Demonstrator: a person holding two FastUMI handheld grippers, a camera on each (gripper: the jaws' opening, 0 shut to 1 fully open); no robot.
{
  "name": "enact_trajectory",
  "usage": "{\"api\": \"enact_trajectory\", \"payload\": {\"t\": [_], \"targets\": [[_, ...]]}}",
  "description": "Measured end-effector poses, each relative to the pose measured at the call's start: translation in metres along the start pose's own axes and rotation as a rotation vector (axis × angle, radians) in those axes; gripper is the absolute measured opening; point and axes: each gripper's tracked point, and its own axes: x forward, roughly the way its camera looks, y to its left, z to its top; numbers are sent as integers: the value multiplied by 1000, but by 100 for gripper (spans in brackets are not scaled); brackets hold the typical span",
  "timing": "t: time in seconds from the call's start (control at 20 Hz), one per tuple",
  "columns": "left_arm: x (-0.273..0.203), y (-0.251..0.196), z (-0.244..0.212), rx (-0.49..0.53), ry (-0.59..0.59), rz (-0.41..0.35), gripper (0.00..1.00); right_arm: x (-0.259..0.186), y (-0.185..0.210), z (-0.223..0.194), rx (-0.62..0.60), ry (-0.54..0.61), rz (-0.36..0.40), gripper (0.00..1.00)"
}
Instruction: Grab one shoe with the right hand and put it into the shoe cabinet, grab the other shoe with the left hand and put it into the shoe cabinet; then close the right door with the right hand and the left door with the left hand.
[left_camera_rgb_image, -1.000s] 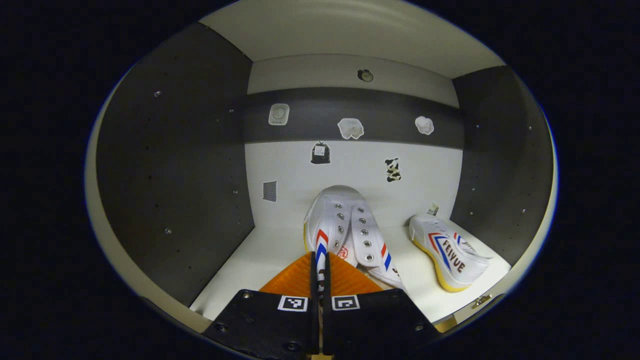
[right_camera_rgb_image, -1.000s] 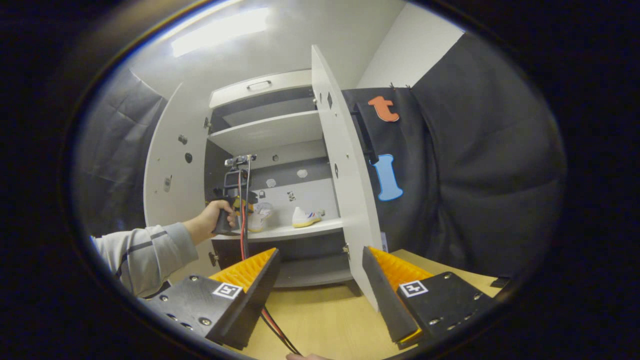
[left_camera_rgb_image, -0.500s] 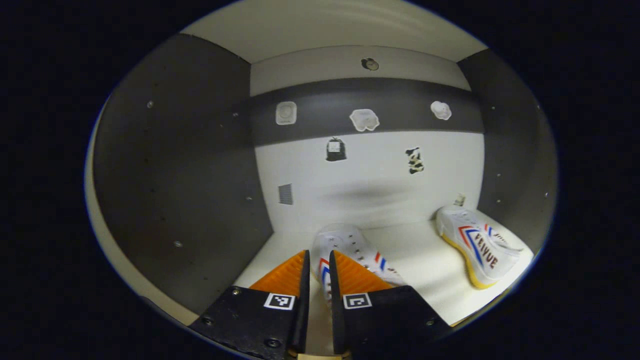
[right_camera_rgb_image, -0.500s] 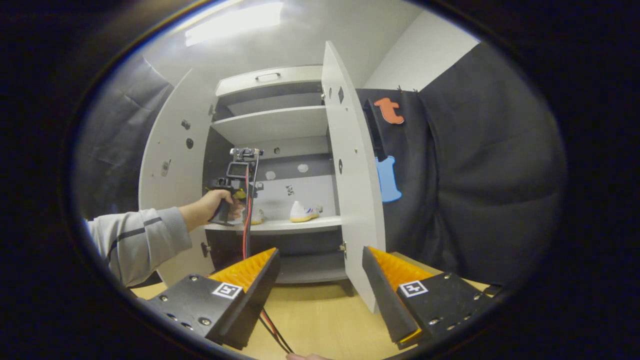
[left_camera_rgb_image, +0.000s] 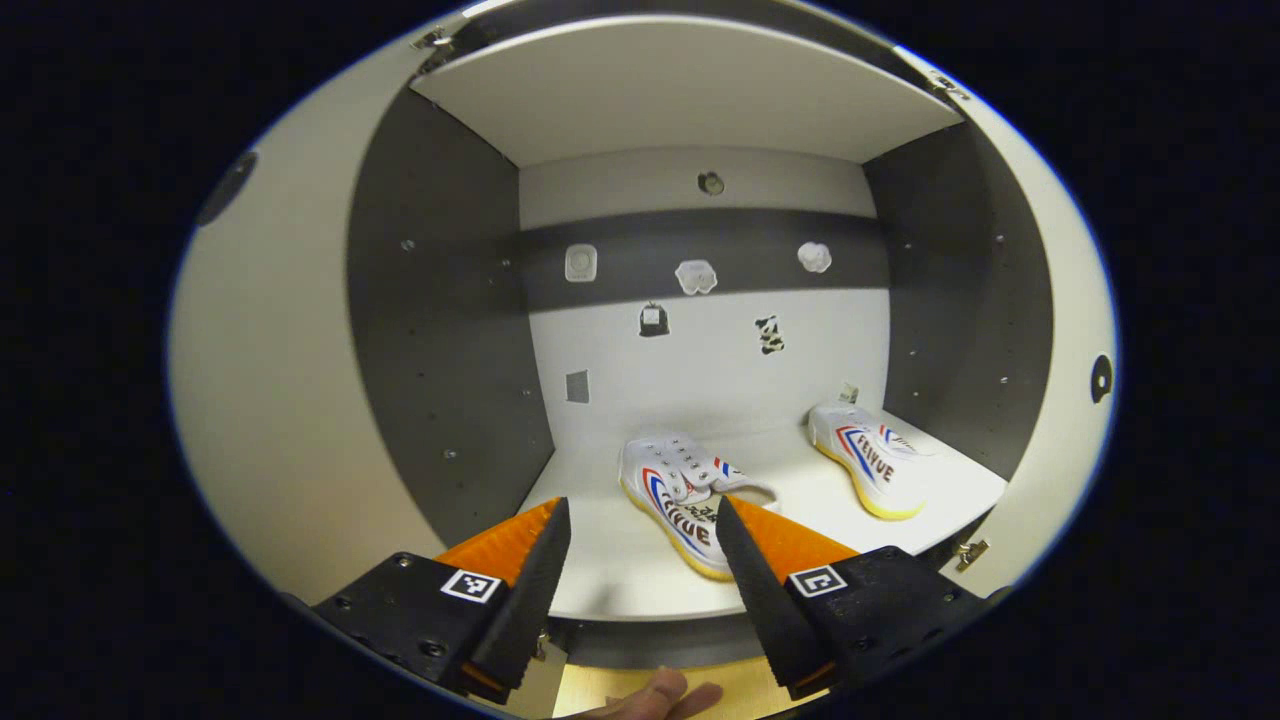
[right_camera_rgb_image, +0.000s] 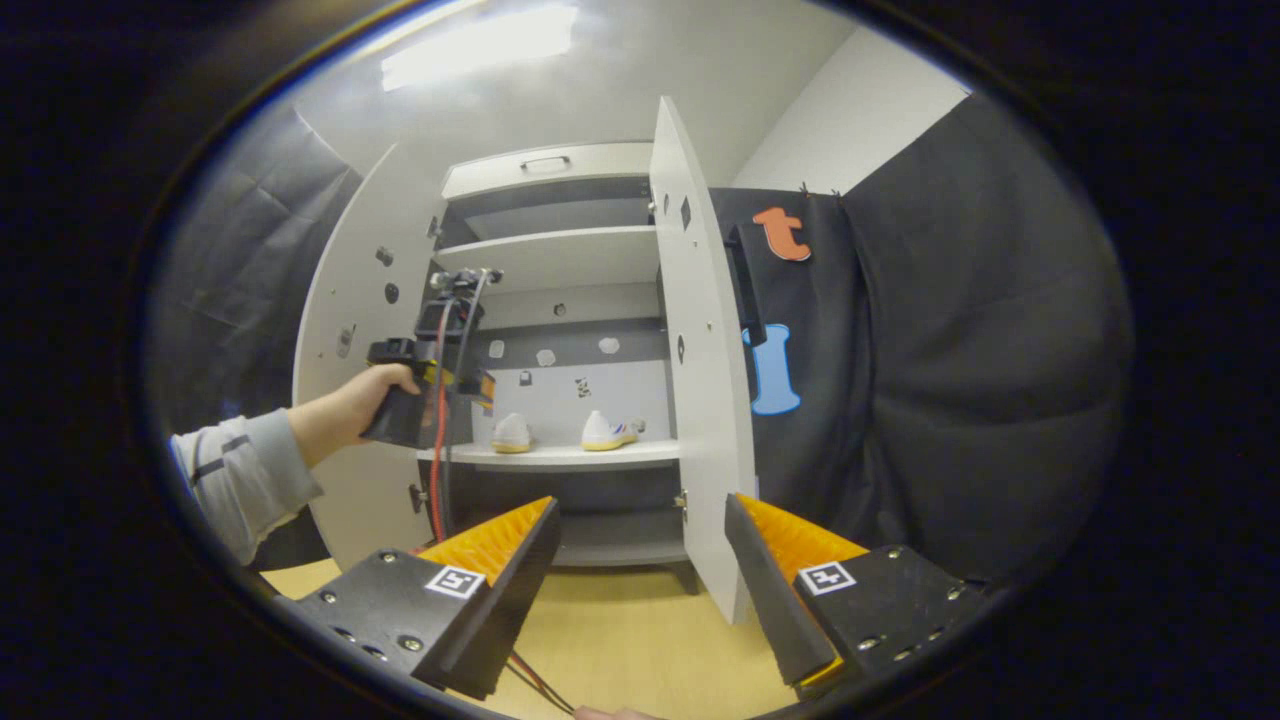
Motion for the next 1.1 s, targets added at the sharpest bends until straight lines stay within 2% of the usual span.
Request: {"api": "enact_trajectory", "payload": {"t": [0.2, 0.35, 0.5, 0.65, 0.85, 1.0, 1.1], "targets": [[-73, 7, 4, -56, -72, -46, 94, -4, -15, 7, -27, -15, -49, 97], [-123, 9, 0, -23, -93, -94, 95, -3, -34, 7, -35, -11, -103, 97], [-167, 14, 3, -3, -189, -104, 95, -4, -52, 10, -33, -11, -151, 97], [-205, 27, -24, -27, -183, -90, 95, -10, -80, 8, 7, 9, -219, 98], [-236, 23, -76, -39, -119, -145, 94, -6, -110, 13, 8, 41, -242, 98], [-251, 21, -99, -62, -123, -169, 95, 5, -142, 31, -26, 48, -269, 97], [-263, 24, -104, -55, -152, -165, 95, 15, -150, 41, -69, 65, -226, 98]]}}
